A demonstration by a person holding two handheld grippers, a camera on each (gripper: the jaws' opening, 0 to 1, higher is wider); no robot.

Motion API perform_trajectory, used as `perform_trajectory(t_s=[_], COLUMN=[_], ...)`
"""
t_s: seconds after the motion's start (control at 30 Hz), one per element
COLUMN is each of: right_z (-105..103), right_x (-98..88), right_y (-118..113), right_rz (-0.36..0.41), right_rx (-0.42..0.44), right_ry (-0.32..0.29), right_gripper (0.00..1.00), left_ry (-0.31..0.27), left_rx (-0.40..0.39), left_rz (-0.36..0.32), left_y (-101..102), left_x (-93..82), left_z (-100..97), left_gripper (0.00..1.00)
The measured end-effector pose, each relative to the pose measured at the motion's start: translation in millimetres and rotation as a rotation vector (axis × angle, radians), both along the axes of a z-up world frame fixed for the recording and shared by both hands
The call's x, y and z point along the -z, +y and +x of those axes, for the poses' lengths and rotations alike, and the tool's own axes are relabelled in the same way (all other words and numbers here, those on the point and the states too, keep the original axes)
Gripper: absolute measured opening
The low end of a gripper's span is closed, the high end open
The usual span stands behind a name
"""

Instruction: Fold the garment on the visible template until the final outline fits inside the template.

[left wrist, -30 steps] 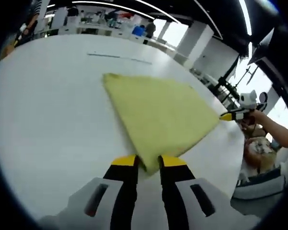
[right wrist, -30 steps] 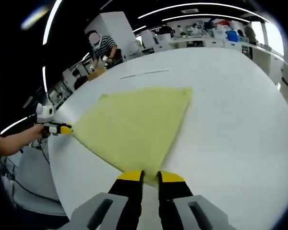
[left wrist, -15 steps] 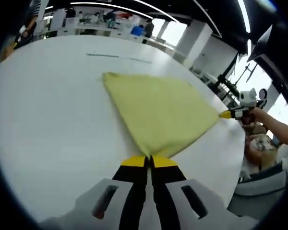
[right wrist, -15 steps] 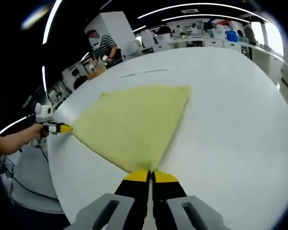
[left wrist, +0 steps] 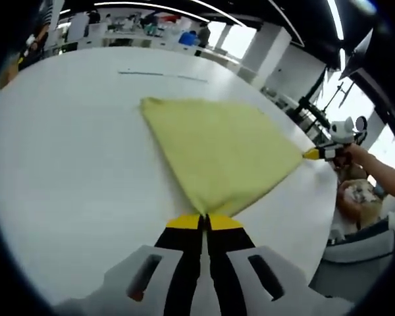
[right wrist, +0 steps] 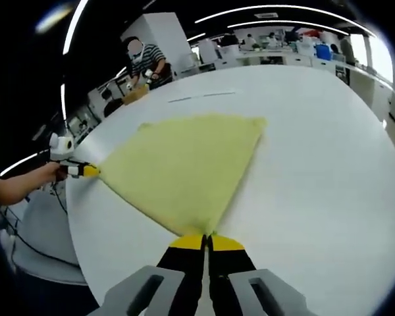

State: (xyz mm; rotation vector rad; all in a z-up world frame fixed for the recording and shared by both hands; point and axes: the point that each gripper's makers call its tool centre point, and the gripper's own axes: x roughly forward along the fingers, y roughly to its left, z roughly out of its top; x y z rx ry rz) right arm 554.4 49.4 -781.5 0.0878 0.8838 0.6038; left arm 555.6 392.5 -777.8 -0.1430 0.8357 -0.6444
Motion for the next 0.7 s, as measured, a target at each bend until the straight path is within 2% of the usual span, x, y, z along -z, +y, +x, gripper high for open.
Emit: perform_trajectory(t_s=[0.27,0.5,0.7], right_z=[-10,-17,-22], right_x=[-0.5,0.5,0.3], right_y=[0,0,-2], right_rz=[-0.013,-0.019,-0.027], right_rx=[-0.012,-0.018,-0.024], right_ry=[-0.007,-0.009,-0.009], right_gripper=[0.00,0.00,0.00], left_ry=[0.000,-0.005,-0.016], left_rx=[0.013,-0.006,0.010], left_rz=[0.018,0.005,0.028], left_y=[-1,0,1], left_x=[0.6,0.5,0.2], left_z=[-11.3,-18.8,-23.6], left_gripper=[0.00,0.00,0.00])
